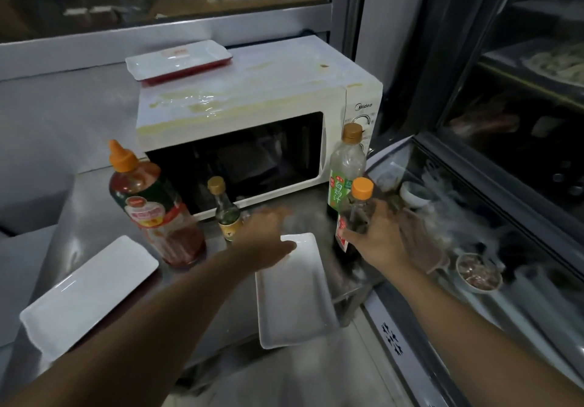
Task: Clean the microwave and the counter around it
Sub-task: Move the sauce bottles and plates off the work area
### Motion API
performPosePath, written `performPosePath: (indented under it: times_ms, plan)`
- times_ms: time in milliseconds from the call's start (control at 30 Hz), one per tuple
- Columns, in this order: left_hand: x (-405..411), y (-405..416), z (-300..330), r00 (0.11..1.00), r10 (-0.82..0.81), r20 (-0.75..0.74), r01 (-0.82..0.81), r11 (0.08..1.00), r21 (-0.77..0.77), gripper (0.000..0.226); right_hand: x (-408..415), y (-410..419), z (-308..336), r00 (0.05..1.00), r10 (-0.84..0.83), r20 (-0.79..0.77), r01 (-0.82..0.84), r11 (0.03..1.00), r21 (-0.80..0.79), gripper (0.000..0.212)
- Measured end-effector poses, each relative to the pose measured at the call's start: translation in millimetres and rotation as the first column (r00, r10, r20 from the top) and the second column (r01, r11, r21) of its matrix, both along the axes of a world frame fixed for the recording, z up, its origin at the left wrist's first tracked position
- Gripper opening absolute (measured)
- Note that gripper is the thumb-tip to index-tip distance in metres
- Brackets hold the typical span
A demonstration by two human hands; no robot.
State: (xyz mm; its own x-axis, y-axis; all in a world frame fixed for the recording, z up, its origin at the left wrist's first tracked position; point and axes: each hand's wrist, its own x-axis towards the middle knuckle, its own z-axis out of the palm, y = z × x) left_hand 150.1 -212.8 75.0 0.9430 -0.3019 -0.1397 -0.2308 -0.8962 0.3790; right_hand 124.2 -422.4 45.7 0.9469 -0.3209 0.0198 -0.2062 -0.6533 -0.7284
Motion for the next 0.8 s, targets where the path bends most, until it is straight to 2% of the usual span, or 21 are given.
performPosePath:
  times_ms: [100, 267, 433, 533, 667, 800]
  plan:
    - [10.1, -6.6, -8.9, 1.000, -0.019, 0.018, 0.019, 1.000, -0.014, 0.065, 6.3, 0.1, -11.0, 0.998, -0.047, 0.044, 0.045, 0.998, 0.047, 0.062]
    - [25.0, -15.1, -13.8, 0.997, -0.063, 0.033, 0.064, 0.998, -0.024, 0.061, 10.7, -1.8, -18.7, 0.992, -0.062, 0.113, 0.063, 0.998, -0.002, 0.052]
    - [47.7, -27.7, -10.9, 0.991, -0.134, 0.009, 0.134, 0.989, -0.062, 0.062, 11.6, -5.3, -16.9, 0.993, -0.073, 0.092, 0.073, 0.997, 0.007, 0.047]
    - [61.9, -39.8, -8.8, 0.992, -0.124, 0.006, 0.124, 0.987, -0.099, 0.067, 6.7, -6.8, -12.0, 0.992, -0.095, 0.084, 0.095, 0.995, 0.012, 0.042]
    - [82.2, -59.9, -6.6, 0.993, -0.109, -0.039, 0.095, 0.958, -0.270, 0.067, 0.7, -15.4, 2.9, 0.987, -0.148, 0.062, 0.147, 0.989, 0.014, 0.044]
    - [108.3, -81.6, -8.1, 0.991, -0.100, -0.090, 0.051, 0.898, -0.437, 0.064, -2.3, -28.6, 20.3, 0.981, -0.166, 0.104, 0.166, 0.986, 0.012, 0.046]
